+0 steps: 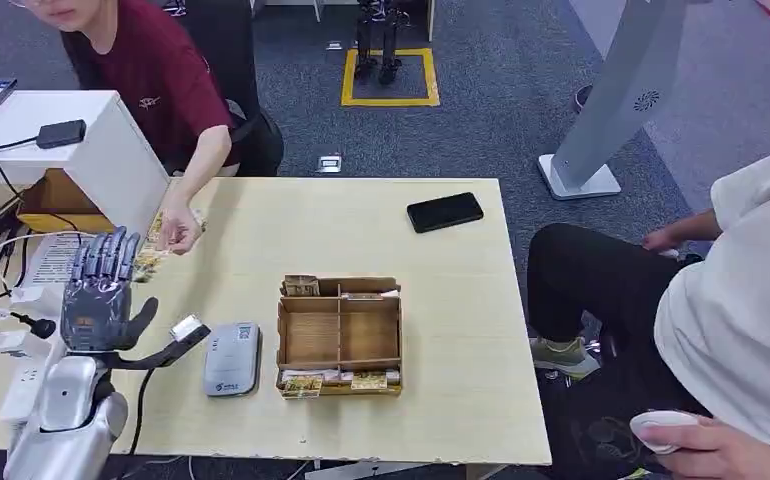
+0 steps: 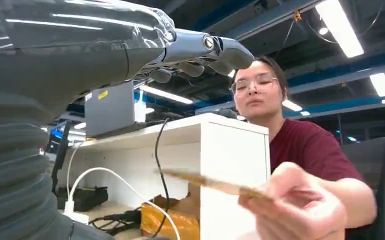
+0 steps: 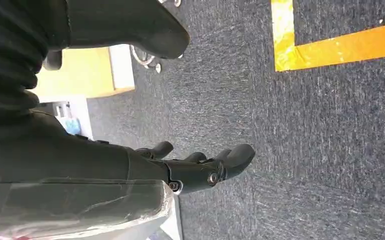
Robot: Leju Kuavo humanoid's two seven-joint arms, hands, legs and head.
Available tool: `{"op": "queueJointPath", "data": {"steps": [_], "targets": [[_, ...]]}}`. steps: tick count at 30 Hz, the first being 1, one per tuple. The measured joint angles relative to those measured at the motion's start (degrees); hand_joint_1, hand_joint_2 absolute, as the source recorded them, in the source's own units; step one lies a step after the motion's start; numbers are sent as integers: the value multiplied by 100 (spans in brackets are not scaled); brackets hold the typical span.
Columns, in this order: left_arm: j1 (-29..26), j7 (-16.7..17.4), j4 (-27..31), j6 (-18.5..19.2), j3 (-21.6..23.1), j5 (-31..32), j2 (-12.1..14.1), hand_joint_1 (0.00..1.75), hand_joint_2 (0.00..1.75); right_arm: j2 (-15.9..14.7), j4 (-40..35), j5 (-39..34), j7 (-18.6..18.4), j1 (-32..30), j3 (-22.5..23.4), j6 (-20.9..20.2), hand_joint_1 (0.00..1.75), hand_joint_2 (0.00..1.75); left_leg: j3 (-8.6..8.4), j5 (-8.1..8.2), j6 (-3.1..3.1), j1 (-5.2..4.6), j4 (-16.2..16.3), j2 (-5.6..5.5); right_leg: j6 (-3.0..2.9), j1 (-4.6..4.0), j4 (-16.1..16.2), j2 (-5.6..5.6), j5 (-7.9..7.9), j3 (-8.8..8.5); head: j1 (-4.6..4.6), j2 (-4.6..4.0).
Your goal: Pass the card to the sensor for recognition and then transmit it.
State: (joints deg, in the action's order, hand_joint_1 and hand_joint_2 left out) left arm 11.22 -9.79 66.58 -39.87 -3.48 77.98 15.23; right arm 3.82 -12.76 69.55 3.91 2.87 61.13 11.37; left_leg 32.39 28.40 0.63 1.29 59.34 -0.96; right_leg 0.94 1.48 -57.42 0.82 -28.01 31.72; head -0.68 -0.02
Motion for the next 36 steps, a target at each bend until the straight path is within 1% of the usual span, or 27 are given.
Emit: {"op": "queueJointPath", "data": {"steps": [13, 20, 25, 28, 36], "targets": [[-3, -57, 0, 0, 0, -68, -2, 0, 175, 0, 0, 7, -13, -1, 0, 4, 0, 175, 1, 0, 0, 0, 0, 0, 0, 0, 0, 2, 0, 1, 0, 0], [-14, -46, 4, -4, 2, 7, -87, 0, 175, 0, 0, -7, 11, -8, 2, -4, 0, 175, 1, 0, 0, -1, 1, 0, 0, 1, 0, 3, 0, 4, -2, 0], [62, -2, 2, -4, 7, -22, -144, 0, 175, 0, 0, -9, -46, -21, 11, -46, 0, 175, 0, 0, 0, 0, 0, 5, 0, 0, 0, 10, 0, 3, 0, 0], [26, 2, 9, -7, 7, -105, -144, 0, 175, 0, 0, -7, 11, -31, 13, -26, 0, 175, 1, 0, 0, 0, 0, 10, 0, 0, 0, 12, 0, 4, 0, 0], [-152, 7, 85, -9, 7, -186, -131, 0, 175, 0, 0, 46, 9, -32, 13, -28, 0, 175, 2, 1, 0, 0, 0, 9, 0, 0, 0, 12, 0, 5, -2, 0]]}}
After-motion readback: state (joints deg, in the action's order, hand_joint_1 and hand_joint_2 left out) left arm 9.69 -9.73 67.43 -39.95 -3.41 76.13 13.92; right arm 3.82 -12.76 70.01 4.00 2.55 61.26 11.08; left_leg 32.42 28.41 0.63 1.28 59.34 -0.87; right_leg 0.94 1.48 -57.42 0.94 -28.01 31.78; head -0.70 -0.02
